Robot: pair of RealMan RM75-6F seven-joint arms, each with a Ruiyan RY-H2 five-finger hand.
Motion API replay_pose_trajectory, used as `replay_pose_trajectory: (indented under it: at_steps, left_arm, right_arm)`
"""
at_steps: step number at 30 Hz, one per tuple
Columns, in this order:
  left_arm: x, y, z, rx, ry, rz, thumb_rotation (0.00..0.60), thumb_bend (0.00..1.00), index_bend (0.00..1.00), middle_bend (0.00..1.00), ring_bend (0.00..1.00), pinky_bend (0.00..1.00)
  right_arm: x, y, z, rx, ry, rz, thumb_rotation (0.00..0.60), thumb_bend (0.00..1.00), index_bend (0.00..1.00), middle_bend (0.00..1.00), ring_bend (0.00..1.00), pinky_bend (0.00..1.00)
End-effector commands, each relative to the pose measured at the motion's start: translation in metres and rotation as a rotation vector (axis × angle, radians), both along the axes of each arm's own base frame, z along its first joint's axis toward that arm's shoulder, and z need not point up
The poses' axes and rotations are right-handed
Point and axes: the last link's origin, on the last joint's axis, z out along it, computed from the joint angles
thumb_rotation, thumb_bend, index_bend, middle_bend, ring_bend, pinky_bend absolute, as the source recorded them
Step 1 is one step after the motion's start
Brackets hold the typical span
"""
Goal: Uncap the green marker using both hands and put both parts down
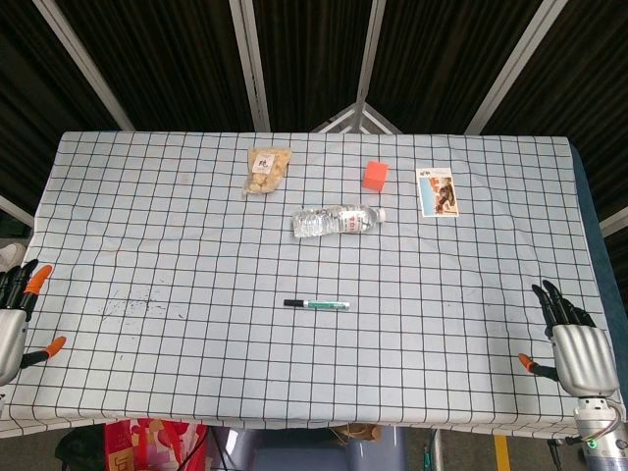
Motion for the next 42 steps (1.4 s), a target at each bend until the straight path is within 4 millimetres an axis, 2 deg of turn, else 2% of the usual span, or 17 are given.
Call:
replay_pose_trajectory:
  at_steps: [1,7,12,18,24,28,35,42]
  left_arm:
    - [0.004,-0.003,0.004,0.007,0.004,-0.009,0.600,0.19,0.01,0.00,0.00,0.03]
    - [-0.002,-0.009,0.002,0.006,0.009,0.004,0.600,0.19,0.01,0.00,0.00,0.03]
    - [-0.009,-0.009,0.004,0.016,-0.010,0.017,0.600,0.19,0.01,0.00,0.00,0.03]
    - [-0.013,-0.007,0.007,0.016,0.015,0.012,0.600,0.19,0.01,0.00,0.00,0.03]
    - [-0.009,-0.004,-0.001,-0.005,-0.016,0.002,0.600,0.19,0.01,0.00,0.00,0.03]
    - [-0.008,-0.002,0.002,0.008,0.025,-0.001,0.600,0.19,0.02,0.00,0.00,0.03]
    - [0.011,0.000,0.011,0.014,-0.024,-0.023,0.600,0.19,0.03,0.00,0.00,0.03]
    - [0.013,0.004,0.006,-0.003,-0.021,-0.015,0.600,0.19,0.03,0.00,0.00,0.03]
  right_arm:
    - [0.003,-0.001,-0.004,0.010,-0.004,0.007,0.600,0.13,0.08,0.08,0.19,0.26]
    - [0.013,-0.006,-0.013,0.023,-0.006,0.035,0.600,0.13,0.08,0.08,0.19,0.26]
    - [0.019,-0.011,-0.010,0.020,0.008,0.045,0.600,0.13,0.08,0.08,0.19,0.26]
    - [0.024,-0.008,-0.007,0.026,0.009,0.039,0.600,0.13,0.08,0.08,0.19,0.26]
    - [0.023,-0.008,-0.008,0.033,0.008,0.030,0.600,0.13,0.08,0.08,0.19,0.26]
    - [0.021,-0.007,-0.011,0.043,-0.006,0.016,0.600,0.13,0.08,0.08,0.19,0.26]
    - [0.018,-0.008,-0.019,0.052,-0.044,0.009,0.600,0.13,0.09,0.08,0.19,0.26]
    - [0.036,-0.018,-0.039,0.092,-0.107,0.049,0.600,0.13,0.16,0.12,0.19,0.19]
